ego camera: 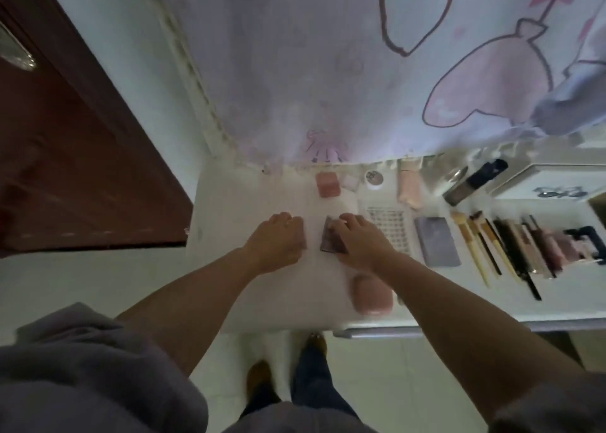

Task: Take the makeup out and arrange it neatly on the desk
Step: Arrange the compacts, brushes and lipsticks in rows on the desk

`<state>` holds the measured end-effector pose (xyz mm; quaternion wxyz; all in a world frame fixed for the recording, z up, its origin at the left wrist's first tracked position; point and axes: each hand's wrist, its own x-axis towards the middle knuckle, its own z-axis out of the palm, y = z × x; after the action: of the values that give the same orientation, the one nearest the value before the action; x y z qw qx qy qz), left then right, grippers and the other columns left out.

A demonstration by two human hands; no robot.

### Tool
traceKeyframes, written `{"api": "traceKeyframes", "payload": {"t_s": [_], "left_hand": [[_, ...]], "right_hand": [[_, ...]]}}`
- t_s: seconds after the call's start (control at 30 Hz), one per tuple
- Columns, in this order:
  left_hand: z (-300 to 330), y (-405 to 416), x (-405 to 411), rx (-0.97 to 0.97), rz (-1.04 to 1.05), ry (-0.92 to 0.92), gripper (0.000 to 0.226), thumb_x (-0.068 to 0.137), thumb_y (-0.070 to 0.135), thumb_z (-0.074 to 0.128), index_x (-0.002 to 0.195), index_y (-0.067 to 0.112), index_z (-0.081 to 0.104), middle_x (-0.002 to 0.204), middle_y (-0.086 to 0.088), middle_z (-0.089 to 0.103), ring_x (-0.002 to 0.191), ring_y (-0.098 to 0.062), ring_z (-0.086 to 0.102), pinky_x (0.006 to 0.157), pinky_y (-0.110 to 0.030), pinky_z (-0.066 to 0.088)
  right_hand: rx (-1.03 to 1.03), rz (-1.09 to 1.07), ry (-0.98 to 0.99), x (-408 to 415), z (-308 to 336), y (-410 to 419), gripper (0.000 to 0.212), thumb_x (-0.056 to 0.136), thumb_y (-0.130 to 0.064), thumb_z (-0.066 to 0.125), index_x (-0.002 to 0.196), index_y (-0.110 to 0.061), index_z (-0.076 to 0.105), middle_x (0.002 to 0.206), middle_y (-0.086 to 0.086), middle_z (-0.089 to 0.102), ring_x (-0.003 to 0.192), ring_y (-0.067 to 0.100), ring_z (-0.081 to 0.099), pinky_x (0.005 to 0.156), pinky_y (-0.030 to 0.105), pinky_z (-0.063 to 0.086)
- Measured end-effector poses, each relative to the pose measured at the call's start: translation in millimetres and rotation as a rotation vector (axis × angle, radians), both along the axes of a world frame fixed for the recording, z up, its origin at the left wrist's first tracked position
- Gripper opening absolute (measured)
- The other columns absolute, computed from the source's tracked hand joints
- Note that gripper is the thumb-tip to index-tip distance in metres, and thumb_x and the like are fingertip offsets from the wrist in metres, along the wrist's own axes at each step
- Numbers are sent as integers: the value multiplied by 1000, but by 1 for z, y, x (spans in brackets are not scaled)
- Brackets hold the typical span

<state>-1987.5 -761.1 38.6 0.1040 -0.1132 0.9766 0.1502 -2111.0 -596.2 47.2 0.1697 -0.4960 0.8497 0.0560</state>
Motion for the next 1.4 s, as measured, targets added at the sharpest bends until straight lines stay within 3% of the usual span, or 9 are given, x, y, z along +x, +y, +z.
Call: {"api": "traceKeyframes", "payload": {"t_s": [0.23,0.53,0.7,0.83,0.97,1.07,1.17,1.27,1.4], "left_hand": [[-22,-25,-42,-36,-17,-7,62,83,34,62,134,7,42,132,-18,44,122,-36,44,99,-42,38],[-14,-39,-40,-16,-67,-114,77,83,43,62,143,16,24,149,-8,22,138,-25,23,111,-34,20],[9,-37,-40,-44,-125,39,72,82,56,42,134,7,46,136,-21,45,123,-36,48,103,-43,35],[21,-11,-36,-53,-270,101,72,86,53,23,133,5,49,129,-23,53,118,-38,53,101,-52,38],[26,44,-27,-127,-510,187,58,88,49,34,126,10,54,117,-16,61,104,-34,62,88,-51,47],[29,109,-11,-116,-670,202,64,93,52,29,141,12,38,139,-16,45,126,-33,46,99,-52,39],[36,182,22,-56,-897,168,76,94,61,3,143,14,36,139,-16,47,127,-32,47,98,-51,41],[31,252,69,-103,-1145,77,68,94,60,10,151,24,1,158,-8,10,146,-25,7,116,-55,7],[21,329,149,-118,-1335,42,62,96,56,15,150,30,-1,158,-5,2,146,-23,-1,116,-55,0]], "right_hand": [[63,172,-34,-52,-13,-33,70,86,-34,57,144,-15,23,146,11,27,133,30,30,110,37,26],[28,119,-29,-56,-7,-27,63,90,-46,48,142,-15,30,152,11,25,137,29,29,112,38,22],[-162,-161,86,-35,12,-3,60,88,-47,25,128,-11,53,138,14,48,125,35,47,109,50,26],[-164,-495,190,13,20,39,76,86,-55,3,144,-19,37,153,9,30,142,28,25,113,57,10],[-46,-764,222,81,25,89,63,95,-54,4,151,-26,7,160,2,0,147,21,-2,114,54,-8],[-15,-961,260,142,26,141,82,79,-63,-24,150,-29,-1,160,1,-7,147,22,-9,109,52,-17],[19,-1202,265,213,20,199,89,71,-61,-36,149,-31,-8,160,1,-9,147,22,-10,109,54,-18],[17,-1452,218,296,11,241,90,67,-62,-39,148,-31,-15,159,-1,-15,145,22,-16,114,57,-11],[23,-1741,146,410,-2,278,105,55,-62,-49,148,-31,-14,159,0,-15,145,21,-17,111,56,-14]]}}
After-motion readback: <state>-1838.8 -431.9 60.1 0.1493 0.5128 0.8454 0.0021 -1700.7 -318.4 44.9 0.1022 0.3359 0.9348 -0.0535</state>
